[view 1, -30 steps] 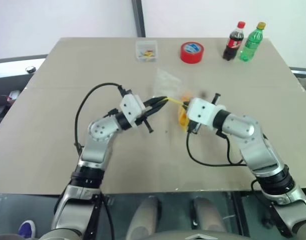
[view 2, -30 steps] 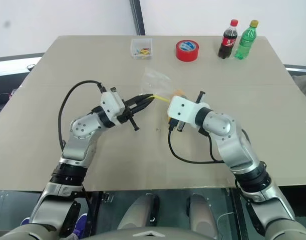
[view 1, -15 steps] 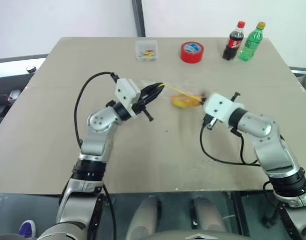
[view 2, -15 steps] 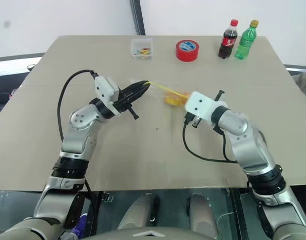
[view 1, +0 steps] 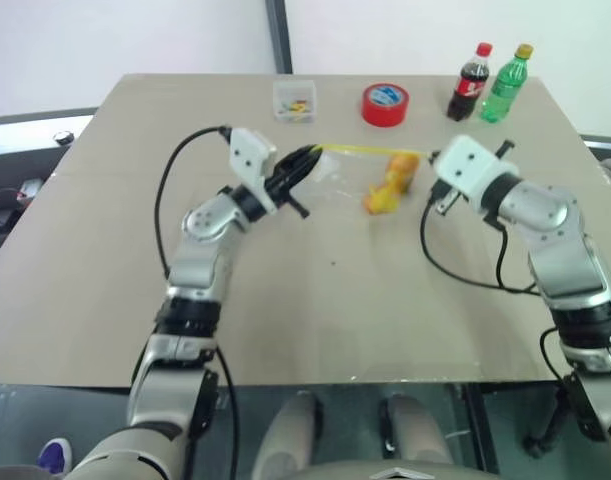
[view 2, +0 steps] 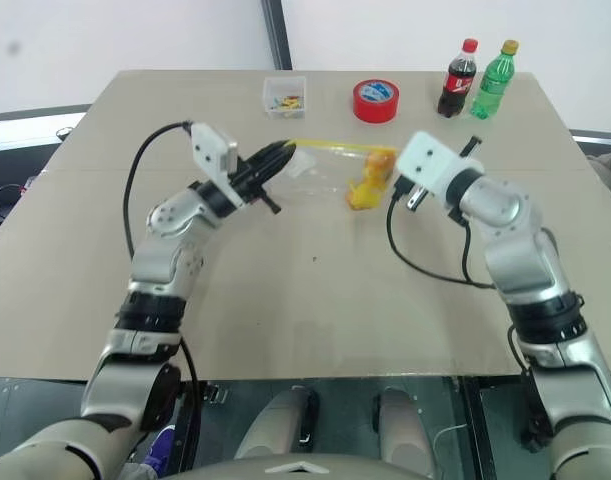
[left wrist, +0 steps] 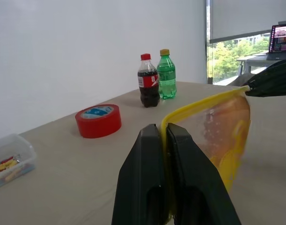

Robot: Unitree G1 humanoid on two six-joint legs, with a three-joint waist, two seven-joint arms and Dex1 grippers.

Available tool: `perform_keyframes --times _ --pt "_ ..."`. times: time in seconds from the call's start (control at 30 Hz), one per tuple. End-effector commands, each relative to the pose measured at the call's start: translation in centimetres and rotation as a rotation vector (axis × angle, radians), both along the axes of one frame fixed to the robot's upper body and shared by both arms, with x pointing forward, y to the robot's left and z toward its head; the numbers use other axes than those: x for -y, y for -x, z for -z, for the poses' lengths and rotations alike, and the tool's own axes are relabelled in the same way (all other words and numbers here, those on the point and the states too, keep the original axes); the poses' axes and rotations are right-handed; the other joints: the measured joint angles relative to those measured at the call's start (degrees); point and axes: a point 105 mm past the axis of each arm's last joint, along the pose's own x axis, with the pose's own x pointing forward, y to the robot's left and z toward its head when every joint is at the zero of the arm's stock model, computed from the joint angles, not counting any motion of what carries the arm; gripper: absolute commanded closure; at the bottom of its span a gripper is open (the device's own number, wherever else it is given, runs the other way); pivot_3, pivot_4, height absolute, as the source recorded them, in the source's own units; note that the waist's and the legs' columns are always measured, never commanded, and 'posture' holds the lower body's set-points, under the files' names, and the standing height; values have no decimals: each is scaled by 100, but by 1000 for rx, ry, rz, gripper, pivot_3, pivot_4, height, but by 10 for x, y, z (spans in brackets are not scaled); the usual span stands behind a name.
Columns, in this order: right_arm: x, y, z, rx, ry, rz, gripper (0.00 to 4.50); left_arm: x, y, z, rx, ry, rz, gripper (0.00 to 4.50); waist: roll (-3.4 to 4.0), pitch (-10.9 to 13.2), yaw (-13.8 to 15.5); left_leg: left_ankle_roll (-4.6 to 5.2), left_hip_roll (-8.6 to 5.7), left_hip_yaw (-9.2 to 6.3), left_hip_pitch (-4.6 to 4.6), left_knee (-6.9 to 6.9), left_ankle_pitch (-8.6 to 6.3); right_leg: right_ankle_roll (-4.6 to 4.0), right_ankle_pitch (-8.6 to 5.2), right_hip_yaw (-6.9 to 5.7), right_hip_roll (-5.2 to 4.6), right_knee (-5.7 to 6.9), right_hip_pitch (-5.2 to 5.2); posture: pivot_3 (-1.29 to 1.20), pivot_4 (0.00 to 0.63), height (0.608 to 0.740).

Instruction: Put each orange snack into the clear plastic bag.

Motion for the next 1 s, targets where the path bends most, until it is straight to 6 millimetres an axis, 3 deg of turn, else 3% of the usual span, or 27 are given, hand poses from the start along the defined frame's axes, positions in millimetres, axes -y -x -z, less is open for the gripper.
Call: perform_keyframes --times 0.03,0.17,0.23,0.3,0.37,0.43,0.5,0.53,0.57,0.77,0.8,1.0 --pt "38 -6 -44 165 -30 134 4464 -23 -3 -35 115 58 -65 4500 0 0 -9 -2 0 1 0 -1 1 0 0 1 0 -2 0 0 150 740" --pt "42 4 -41 186 -38 118 4464 -17 12 -25 147 -22 14 4500 1 -2 -32 -3 3 9 -3 -19 1 -1 -2 8 -1 -19 -7 0 150 740" --pt "43 14 -27 150 -53 103 4464 -10 28 -9 167 -107 93 4500 1 -2 -48 -3 5 15 -3 -27 1 -1 -2 16 -2 -21 -10 0 150 740" --pt "39 26 -2 80 -41 59 4464 -3 45 16 173 -214 168 4500 2 -2 -56 -2 9 18 -5 -31 0 -1 -2 20 -4 -24 -12 0 150 740" --pt "36 43 37 -29 -42 39 4464 2 59 50 148 -319 201 4500 2 -3 -40 -1 11 18 -3 -27 0 -1 -2 21 -4 -23 -10 0 150 740" --pt "34 58 65 -121 -26 25 4464 4 68 70 139 -374 205 4500 6 -4 -6 4 13 17 6 -25 -3 -1 -2 22 -5 -20 -3 0 150 740" --pt "38 71 83 -186 -27 36 4500 5 77 87 142 -440 221 3724 7 -3 12 23 13 20 3 -12 -14 0 -1 24 -5 -7 -5 0 150 740" --pt "39 78 91 -231 -33 36 3693 5 81 92 138 -457 237 3284 7 -3 13 26 12 18 10 -4 -15 0 -1 22 -4 -3 3 0 150 740" --pt "42 85 97 -271 -50 43 3482 4 87 98 138 -486 260 2955 9 -2 13 27 12 19 13 -3 -16 0 0 23 -4 0 6 0 150 740" --pt "61 121 116 -427 -97 75 396 -18 94 109 24 -455 224 17 10 -2 6 35 24 18 107 -13 -18 2 -3 20 0 -10 102 0 150 740" --pt "64 124 115 -430 -113 80 48 -24 94 108 -15 -414 211 0 10 -2 7 37 26 17 110 -13 -19 3 -3 19 1 -11 105 0 150 740" --pt "62 130 88 -402 -301 -9 48 -63 101 96 -225 -240 191 0 10 -2 -19 37 40 18 111 -10 -19 3 -3 16 7 -8 104 0 150 740"
